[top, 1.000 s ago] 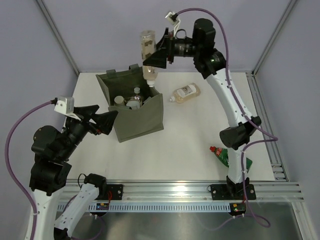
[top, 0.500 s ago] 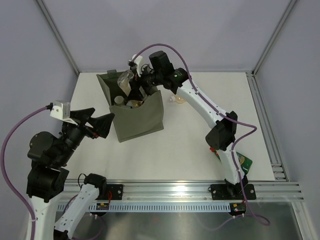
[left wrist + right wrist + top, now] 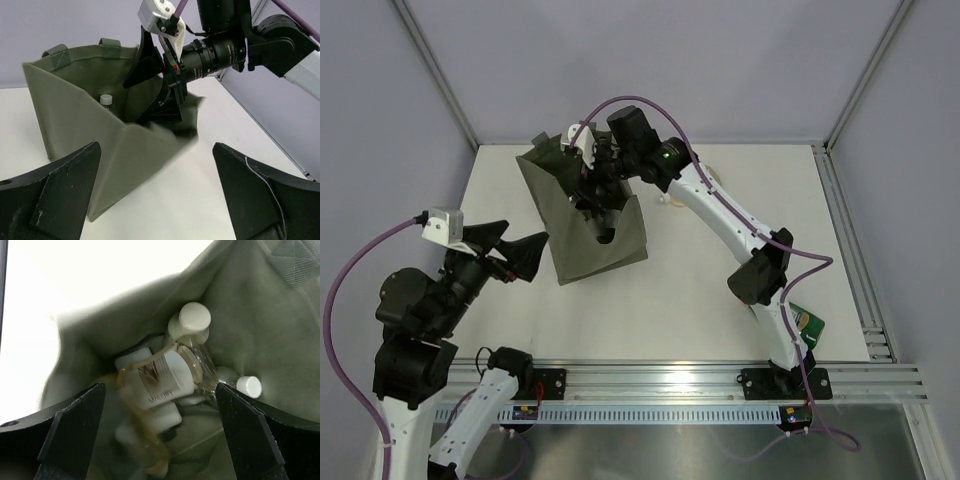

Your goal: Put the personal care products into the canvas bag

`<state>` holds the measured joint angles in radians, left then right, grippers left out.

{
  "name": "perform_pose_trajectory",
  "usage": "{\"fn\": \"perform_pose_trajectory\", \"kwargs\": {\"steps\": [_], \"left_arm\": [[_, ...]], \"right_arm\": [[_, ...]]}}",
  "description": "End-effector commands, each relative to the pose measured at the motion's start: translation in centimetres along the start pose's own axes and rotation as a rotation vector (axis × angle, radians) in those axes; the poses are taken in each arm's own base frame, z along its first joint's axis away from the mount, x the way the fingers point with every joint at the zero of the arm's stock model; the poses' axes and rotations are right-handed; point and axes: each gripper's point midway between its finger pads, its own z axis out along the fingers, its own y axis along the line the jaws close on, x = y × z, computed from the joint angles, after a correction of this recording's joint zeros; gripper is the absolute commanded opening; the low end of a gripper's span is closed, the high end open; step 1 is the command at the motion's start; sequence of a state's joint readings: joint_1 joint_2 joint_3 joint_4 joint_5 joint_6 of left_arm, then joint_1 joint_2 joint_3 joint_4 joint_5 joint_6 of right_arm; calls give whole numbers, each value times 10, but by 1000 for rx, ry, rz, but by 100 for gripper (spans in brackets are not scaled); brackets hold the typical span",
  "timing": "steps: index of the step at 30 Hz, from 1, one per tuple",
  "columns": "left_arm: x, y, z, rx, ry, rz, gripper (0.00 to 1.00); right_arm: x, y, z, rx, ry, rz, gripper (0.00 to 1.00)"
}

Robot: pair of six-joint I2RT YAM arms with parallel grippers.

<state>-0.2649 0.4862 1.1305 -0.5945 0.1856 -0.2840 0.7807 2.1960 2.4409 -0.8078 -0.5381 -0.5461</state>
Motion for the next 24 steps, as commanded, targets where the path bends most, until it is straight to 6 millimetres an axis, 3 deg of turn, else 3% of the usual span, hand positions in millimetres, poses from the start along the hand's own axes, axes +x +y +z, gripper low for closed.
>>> {"fn": "perform_pose_trajectory", "kwargs": {"steps": [1,4,9,12,14,16,19,22,23,24], "left_arm": [[-3,0,-6,-2,-37,17,99],[-3,0,-9,0,-42,11,99],[0,0,-11,-3,-36,5,99],[5,1,-10,-3,-22,-5,99],[13,4,-8,-13,-2,-17,99],[22,8,-5,-26,24,-31,99],[34,11,-3,-32,48,-45,99],[39,11,-2,-20,46,-44,99],[40,11,-1,-18,43,-39,99],[40,10,-2,-13,38,-36,99]], "right_arm": [[-46,-15,-26,96,-98,-78,100],[-71,-20,-40,137,-164,-76,100],[-114,-24,-91,204,-290,17,99],[-109,-24,-123,140,-336,142,99],[-94,-18,-137,55,-329,211,99],[-51,-27,-154,57,-255,286,100],[27,-23,-177,71,-99,335,100],[111,0,-201,90,170,254,99],[153,11,-213,135,331,258,100],[177,24,-224,137,434,267,99]]}}
